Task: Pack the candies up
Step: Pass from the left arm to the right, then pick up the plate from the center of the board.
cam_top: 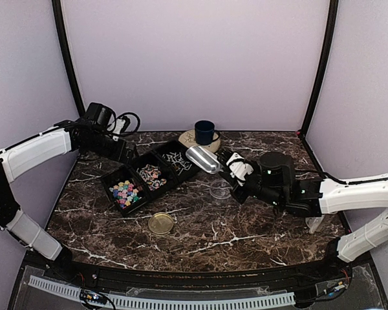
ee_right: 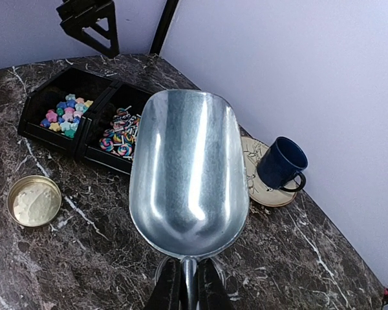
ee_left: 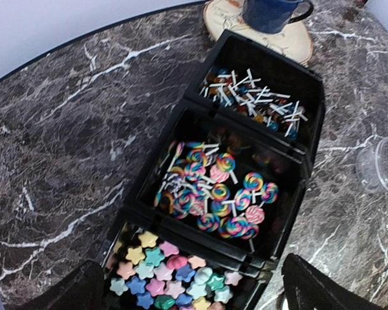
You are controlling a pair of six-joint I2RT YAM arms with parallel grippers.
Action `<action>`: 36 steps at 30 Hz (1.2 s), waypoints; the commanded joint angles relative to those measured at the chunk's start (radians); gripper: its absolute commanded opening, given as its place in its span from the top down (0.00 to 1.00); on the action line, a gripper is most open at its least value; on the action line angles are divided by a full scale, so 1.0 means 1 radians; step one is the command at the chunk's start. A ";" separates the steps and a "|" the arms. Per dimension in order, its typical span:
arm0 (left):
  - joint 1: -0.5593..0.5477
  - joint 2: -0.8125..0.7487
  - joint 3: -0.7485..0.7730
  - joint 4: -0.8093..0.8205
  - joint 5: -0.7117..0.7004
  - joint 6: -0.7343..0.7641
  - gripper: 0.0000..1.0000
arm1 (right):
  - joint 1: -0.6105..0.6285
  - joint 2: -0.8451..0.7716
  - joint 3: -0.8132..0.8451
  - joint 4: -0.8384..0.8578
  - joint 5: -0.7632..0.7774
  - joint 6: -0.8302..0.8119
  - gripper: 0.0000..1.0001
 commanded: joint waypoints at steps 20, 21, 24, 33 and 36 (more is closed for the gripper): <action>0.099 0.277 0.063 -0.153 -0.192 0.149 0.23 | -0.013 -0.127 -0.086 0.100 0.064 0.067 1.00; 0.099 0.288 0.062 -0.152 -0.192 0.149 0.25 | -0.013 -0.129 -0.089 0.101 0.065 0.069 1.00; 0.098 0.318 0.065 -0.140 -0.191 0.151 0.34 | -0.013 -0.123 -0.091 0.106 0.067 0.069 1.00; 0.099 0.379 0.054 -0.130 -0.116 0.136 0.52 | -0.013 -0.098 -0.086 0.100 0.071 0.069 1.00; 0.099 0.374 0.043 -0.139 -0.084 0.110 0.56 | -0.012 -0.095 -0.087 0.100 0.070 0.068 1.00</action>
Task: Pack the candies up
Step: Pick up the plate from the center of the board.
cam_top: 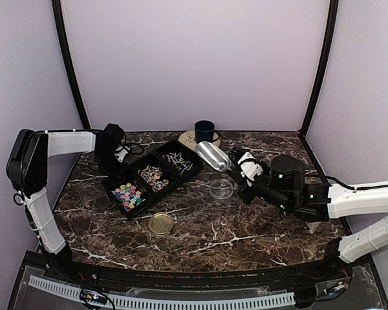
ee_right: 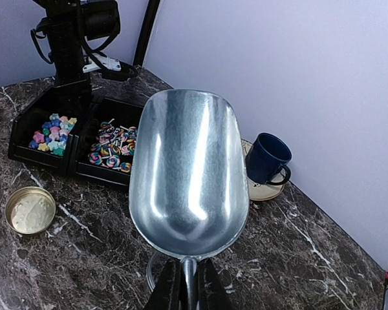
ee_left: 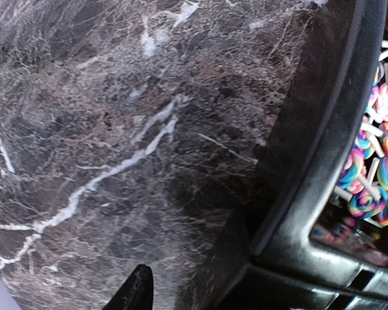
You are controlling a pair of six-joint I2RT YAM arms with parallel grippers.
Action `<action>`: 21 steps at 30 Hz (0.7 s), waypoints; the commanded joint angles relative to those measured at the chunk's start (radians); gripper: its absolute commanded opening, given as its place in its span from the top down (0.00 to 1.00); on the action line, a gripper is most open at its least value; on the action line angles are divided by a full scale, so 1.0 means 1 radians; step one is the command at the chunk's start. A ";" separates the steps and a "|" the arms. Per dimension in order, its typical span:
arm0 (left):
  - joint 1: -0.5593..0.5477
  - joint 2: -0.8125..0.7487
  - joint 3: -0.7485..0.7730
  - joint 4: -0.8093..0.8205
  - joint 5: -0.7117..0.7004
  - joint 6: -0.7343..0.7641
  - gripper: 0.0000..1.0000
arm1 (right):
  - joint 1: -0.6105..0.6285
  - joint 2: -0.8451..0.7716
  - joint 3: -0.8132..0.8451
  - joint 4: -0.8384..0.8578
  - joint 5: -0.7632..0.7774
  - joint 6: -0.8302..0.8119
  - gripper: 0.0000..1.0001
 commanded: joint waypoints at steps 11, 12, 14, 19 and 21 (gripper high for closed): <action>-0.007 -0.122 -0.141 -0.022 0.133 -0.157 0.68 | -0.007 0.027 -0.001 0.055 0.009 0.015 1.00; -0.009 -0.132 -0.146 -0.020 0.136 -0.160 0.67 | -0.007 0.031 0.001 0.054 0.007 0.014 1.00; -0.010 -0.144 -0.150 -0.019 0.138 -0.164 0.66 | -0.007 0.037 0.003 0.053 0.003 0.013 1.00; -0.016 -0.135 -0.143 -0.019 0.144 -0.158 0.66 | -0.007 0.052 0.010 0.042 -0.004 0.009 1.00; -0.016 -0.125 -0.147 -0.010 0.144 -0.155 0.66 | -0.007 0.055 0.013 0.036 -0.010 0.007 1.00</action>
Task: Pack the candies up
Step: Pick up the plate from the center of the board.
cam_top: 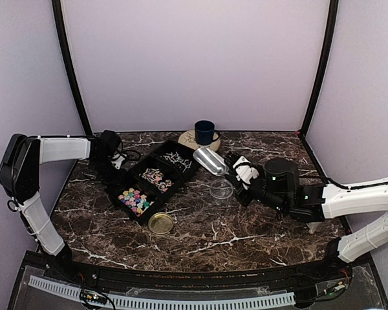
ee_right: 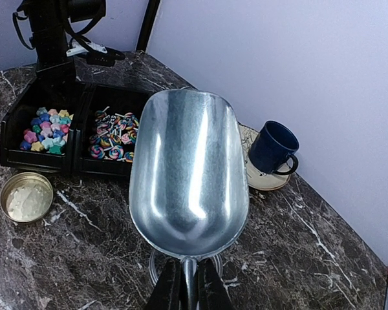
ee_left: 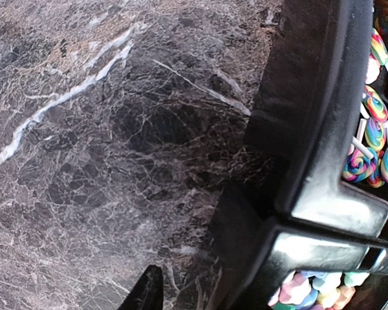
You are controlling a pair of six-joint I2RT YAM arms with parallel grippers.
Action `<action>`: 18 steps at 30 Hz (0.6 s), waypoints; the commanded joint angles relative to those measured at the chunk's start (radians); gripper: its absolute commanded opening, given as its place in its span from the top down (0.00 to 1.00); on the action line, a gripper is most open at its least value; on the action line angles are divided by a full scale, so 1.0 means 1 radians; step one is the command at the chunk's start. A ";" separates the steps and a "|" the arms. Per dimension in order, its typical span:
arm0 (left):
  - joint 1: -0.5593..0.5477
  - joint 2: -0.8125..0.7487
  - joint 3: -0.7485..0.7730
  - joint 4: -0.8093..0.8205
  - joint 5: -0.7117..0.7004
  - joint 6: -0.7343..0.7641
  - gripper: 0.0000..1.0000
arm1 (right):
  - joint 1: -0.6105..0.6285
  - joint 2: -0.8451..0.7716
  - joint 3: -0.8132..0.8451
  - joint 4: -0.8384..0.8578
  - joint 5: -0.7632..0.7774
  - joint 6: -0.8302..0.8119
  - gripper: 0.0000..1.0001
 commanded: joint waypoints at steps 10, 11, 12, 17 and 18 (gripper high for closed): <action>-0.010 0.010 -0.016 0.010 0.034 0.001 0.76 | -0.007 0.019 0.034 0.009 -0.065 0.006 1.00; -0.009 0.012 -0.017 0.011 0.037 -0.001 0.76 | -0.007 0.022 0.038 0.005 -0.074 0.006 1.00; -0.009 0.011 -0.017 0.015 0.042 -0.001 0.76 | -0.007 0.026 0.042 -0.001 -0.079 0.006 1.00; -0.010 0.010 -0.021 0.021 0.067 -0.007 0.84 | -0.007 0.047 0.092 -0.069 -0.130 0.007 1.00; -0.011 0.010 -0.021 0.021 0.074 -0.009 0.88 | -0.007 0.050 0.109 -0.097 -0.148 0.009 1.00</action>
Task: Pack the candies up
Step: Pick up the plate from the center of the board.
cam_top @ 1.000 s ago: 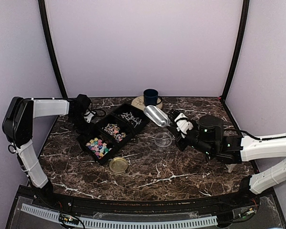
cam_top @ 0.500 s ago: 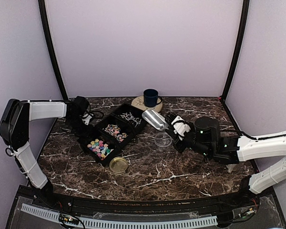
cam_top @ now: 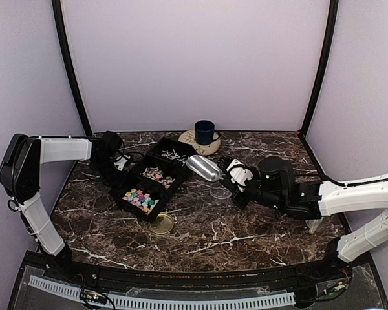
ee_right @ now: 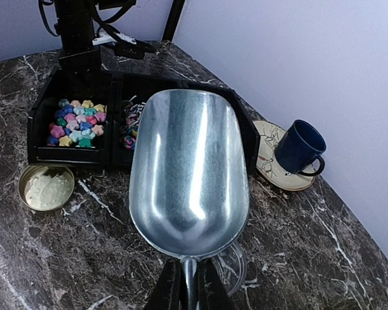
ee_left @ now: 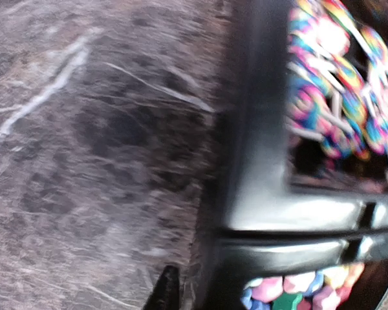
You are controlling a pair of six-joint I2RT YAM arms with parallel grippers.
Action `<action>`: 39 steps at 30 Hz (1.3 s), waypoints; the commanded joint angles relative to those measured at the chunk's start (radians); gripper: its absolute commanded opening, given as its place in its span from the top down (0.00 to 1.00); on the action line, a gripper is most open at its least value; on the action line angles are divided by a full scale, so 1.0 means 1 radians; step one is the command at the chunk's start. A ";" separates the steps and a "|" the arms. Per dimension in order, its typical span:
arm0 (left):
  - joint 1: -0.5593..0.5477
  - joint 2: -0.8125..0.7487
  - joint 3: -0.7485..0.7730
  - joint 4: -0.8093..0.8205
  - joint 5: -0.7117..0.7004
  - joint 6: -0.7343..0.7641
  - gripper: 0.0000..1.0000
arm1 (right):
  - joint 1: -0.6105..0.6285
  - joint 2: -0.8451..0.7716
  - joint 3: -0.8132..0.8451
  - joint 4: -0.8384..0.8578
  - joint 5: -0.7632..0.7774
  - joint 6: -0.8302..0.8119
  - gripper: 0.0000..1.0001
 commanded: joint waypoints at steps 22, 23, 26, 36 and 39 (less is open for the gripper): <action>-0.006 -0.129 -0.010 0.012 -0.112 -0.022 1.00 | 0.021 0.180 0.460 -0.486 -0.089 0.029 1.00; -0.008 -0.136 -0.010 0.012 -0.120 -0.019 1.00 | 0.026 0.197 0.504 -0.516 -0.085 0.029 1.00; -0.024 -0.145 0.004 -0.003 -0.176 -0.014 1.00 | 0.043 0.266 0.594 -0.624 -0.079 0.027 1.00; -0.135 -0.122 0.083 -0.069 -0.359 0.011 1.00 | 0.071 0.515 0.862 -0.845 -0.039 0.032 1.00; -0.136 -0.129 0.084 -0.056 -0.357 0.009 1.00 | 0.072 0.563 0.925 -0.891 -0.058 0.049 1.00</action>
